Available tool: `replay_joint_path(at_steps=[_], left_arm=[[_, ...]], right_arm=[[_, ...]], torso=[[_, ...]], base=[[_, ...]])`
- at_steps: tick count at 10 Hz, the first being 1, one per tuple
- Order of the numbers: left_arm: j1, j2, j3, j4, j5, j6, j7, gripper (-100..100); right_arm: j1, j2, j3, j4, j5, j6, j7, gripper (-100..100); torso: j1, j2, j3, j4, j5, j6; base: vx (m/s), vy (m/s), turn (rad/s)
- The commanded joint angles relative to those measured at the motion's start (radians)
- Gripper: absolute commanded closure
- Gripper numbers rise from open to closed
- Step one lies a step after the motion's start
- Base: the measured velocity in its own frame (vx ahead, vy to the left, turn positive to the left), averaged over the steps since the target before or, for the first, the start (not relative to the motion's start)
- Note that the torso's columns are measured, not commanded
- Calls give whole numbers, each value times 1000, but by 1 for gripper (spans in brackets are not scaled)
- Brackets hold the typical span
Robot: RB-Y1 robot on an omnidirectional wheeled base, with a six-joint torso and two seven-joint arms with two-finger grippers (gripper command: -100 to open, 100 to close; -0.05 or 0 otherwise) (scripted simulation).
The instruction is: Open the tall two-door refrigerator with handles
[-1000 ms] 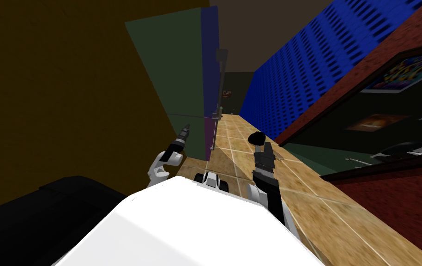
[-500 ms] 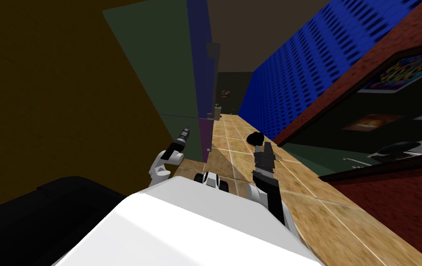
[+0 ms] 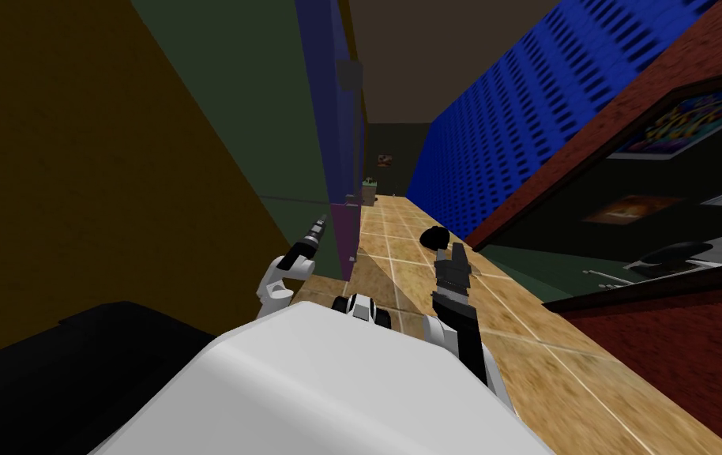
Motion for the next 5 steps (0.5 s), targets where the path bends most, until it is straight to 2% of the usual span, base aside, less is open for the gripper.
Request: replay_joint_path(at_steps=[1,2,4,5], left_arm=[[-17,-10,1,-13,-3,76,-7,-100],[-17,-10,1,-13,-3,89,-7,-100],[-32,-16,3,-29,-5,152,-12,-100],[-32,-16,3,-29,-5,161,-12,-100]], right_arm=[[0,0,0,0,0,0,0,0],[0,0,0,0,0,0,0,0],[0,0,0,0,0,0,0,0],[0,0,0,0,0,0,0,0]], torso=[[1,1,1,1,0,0],[-2,1,1,1,0,0],[3,0,1,0,1,0],[0,-1,0,0,0,0]], base=[[100,-127,-36],[91,-95,-8],[106,-77,-29],[97,-76,-7]])
